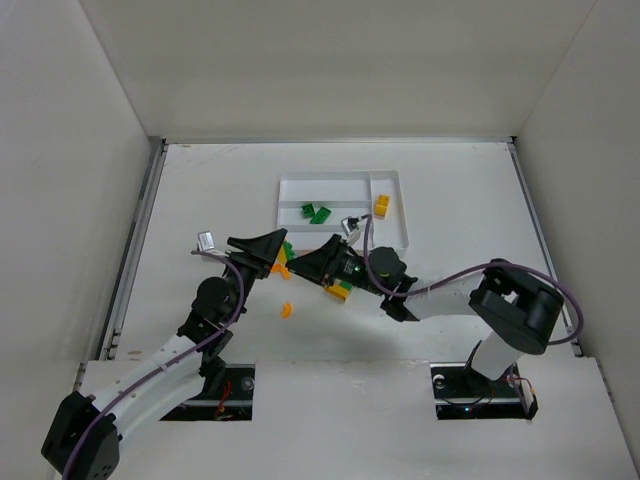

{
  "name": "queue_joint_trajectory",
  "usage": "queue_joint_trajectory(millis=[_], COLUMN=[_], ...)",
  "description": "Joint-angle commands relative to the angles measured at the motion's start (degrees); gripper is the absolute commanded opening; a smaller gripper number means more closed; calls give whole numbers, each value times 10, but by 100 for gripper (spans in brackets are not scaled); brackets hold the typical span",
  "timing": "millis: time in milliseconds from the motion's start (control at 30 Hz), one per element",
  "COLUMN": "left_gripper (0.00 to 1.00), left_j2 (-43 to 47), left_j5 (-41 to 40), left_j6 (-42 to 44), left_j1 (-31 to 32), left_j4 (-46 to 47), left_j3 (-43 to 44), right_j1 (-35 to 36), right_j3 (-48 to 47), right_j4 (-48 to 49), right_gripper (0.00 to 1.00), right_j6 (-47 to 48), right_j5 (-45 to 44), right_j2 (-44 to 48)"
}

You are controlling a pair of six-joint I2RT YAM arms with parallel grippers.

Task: Sort the legos into containers by color

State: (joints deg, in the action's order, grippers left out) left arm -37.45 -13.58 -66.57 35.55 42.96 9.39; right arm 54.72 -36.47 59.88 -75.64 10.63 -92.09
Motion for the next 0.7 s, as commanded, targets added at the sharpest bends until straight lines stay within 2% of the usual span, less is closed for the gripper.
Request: queue_joint_trajectory(millis=[0, 233, 400, 667], left_gripper=[61, 55, 49, 48], left_j2=[3, -6, -19, -25], left_j5=[8, 15, 11, 4], left_j6=[-6, -2, -1, -1], left_j1=[-3, -7, -8, -12], left_j4=[50, 55, 59, 56], left_j3=[5, 17, 22, 27], right_j1=[-1, -7, -9, -19], right_j3=[-7, -12, -7, 1], right_j4=[135, 209, 216, 232], right_gripper=[30, 30, 30, 31], right_j6=[-63, -126, -133, -139], right_j5=[12, 12, -3, -7], right_j2=[-19, -72, -74, -74])
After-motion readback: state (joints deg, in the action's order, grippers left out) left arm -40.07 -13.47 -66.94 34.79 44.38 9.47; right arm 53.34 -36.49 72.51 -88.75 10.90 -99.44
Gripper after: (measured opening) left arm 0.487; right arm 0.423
